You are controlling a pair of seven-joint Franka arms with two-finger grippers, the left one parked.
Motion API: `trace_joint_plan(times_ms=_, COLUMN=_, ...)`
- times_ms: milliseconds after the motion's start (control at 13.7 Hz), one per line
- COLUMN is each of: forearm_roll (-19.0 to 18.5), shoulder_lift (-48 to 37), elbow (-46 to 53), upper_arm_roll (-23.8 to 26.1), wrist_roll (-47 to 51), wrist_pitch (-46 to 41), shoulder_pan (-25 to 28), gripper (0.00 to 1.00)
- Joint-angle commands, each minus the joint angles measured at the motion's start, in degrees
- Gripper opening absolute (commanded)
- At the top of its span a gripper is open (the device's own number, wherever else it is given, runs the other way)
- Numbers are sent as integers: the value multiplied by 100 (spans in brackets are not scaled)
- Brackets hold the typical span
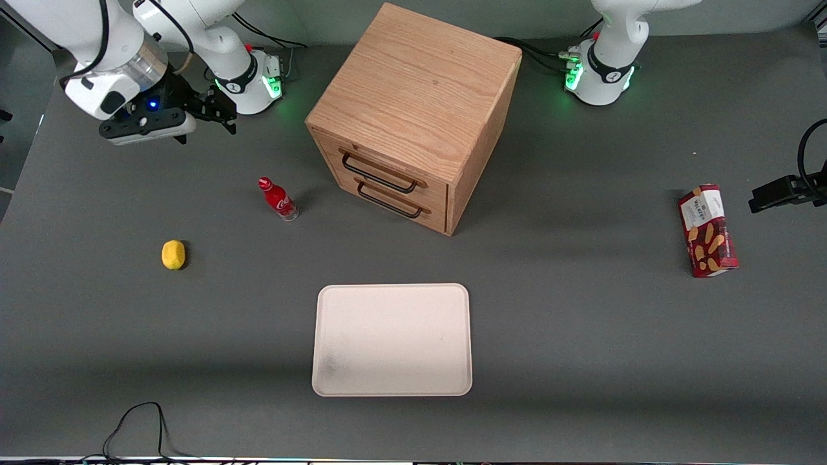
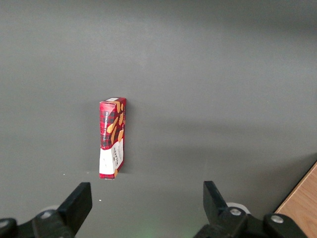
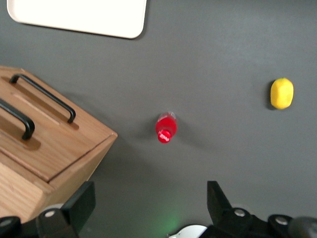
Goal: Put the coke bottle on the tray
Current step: 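Move the right gripper out from rest toward the red Coca-Cola bottle, then lower the open right gripper over the bottle's body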
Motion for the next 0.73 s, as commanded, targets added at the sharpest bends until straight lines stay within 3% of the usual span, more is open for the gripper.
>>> trace_joint_plan(times_ms=0, forearm_roll=-181, shoulder_lift=-498, elbow=-495, upper_arm_roll=-98, wrist_roll=170, wrist_pitch=142, shoulder_pan=155, gripper=100)
trace_joint_plan(times_ms=219, forearm_roll=-216, shoulder_lift=-604, elbow=-645, upper_arm_roll=-63, wrist_roll=723, wrist_pitch=151, shoulder_pan=331, gripper=100)
trace_joint_plan(times_ms=657, forearm_roll=-225, shoulder_lift=-596, elbow=-898, upper_arm_roll=-54, wrist_roll=750, wrist_pitch=456, shoulder_pan=349, gripper=100)
